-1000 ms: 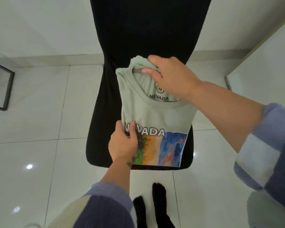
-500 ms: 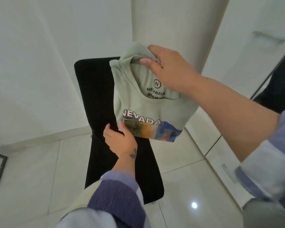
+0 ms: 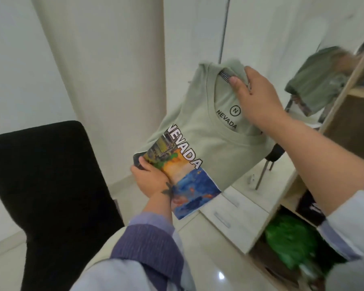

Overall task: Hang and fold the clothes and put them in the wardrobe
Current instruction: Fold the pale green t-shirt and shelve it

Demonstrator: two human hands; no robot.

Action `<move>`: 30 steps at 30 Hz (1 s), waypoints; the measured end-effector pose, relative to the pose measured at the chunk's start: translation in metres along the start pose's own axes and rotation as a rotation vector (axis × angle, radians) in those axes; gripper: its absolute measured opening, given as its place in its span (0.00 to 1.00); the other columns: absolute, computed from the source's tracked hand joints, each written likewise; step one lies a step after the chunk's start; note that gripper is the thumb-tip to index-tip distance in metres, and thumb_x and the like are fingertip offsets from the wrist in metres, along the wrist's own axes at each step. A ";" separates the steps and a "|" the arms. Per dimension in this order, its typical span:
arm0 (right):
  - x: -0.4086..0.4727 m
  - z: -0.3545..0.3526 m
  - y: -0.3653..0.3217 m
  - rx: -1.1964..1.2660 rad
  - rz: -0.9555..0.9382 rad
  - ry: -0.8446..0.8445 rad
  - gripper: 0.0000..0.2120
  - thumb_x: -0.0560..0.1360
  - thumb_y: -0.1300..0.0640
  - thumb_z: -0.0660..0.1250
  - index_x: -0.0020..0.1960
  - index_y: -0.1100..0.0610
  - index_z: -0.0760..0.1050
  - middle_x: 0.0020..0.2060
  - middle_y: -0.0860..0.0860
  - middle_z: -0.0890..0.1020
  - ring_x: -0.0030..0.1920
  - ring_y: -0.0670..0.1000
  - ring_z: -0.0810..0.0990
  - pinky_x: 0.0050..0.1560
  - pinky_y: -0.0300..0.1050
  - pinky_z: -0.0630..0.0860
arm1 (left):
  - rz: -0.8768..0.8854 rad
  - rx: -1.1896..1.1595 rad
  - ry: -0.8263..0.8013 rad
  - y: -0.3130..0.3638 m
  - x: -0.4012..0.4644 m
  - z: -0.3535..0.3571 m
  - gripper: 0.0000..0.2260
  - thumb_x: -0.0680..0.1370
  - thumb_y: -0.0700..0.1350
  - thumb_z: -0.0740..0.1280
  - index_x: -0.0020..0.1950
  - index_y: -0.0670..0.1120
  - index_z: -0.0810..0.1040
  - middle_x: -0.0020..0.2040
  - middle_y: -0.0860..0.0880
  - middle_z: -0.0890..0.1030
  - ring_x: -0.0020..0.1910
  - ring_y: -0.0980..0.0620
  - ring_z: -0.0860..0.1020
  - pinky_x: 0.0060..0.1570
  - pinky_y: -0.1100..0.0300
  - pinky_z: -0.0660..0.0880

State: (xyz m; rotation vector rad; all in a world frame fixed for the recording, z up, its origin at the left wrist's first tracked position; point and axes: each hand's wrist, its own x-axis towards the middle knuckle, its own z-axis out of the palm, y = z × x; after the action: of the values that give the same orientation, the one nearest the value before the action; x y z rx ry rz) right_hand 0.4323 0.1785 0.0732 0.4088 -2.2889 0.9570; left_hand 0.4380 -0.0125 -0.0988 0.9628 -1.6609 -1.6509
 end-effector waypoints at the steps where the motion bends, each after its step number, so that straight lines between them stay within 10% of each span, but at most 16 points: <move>1: -0.008 -0.020 0.018 -0.023 0.043 0.034 0.14 0.81 0.48 0.56 0.54 0.59 0.70 0.45 0.52 0.77 0.45 0.50 0.73 0.38 0.39 0.62 | 0.023 0.013 -0.034 0.001 -0.017 0.015 0.18 0.82 0.52 0.53 0.56 0.38 0.69 0.54 0.37 0.79 0.52 0.38 0.76 0.40 0.57 0.62; 16: -0.173 -0.236 0.231 -0.304 0.615 0.518 0.17 0.81 0.46 0.54 0.61 0.56 0.70 0.48 0.51 0.78 0.49 0.52 0.77 0.46 0.45 0.72 | 0.255 0.158 -0.660 -0.026 -0.290 0.196 0.16 0.83 0.51 0.52 0.57 0.40 0.70 0.52 0.40 0.78 0.51 0.40 0.76 0.40 0.60 0.62; 30: -0.278 -0.195 0.463 -0.295 1.063 0.838 0.17 0.82 0.48 0.52 0.63 0.58 0.68 0.49 0.49 0.76 0.55 0.56 0.75 0.51 0.40 0.65 | 0.554 0.336 -0.950 -0.162 -0.361 0.397 0.15 0.83 0.53 0.51 0.60 0.46 0.69 0.48 0.42 0.80 0.46 0.40 0.77 0.37 0.56 0.63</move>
State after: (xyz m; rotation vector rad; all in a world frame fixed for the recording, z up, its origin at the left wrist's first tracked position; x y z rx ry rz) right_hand 0.4991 0.6516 -0.2461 -1.2237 -1.6883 0.9337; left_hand 0.3234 0.5146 -0.2509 -0.2744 -2.5598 -1.5197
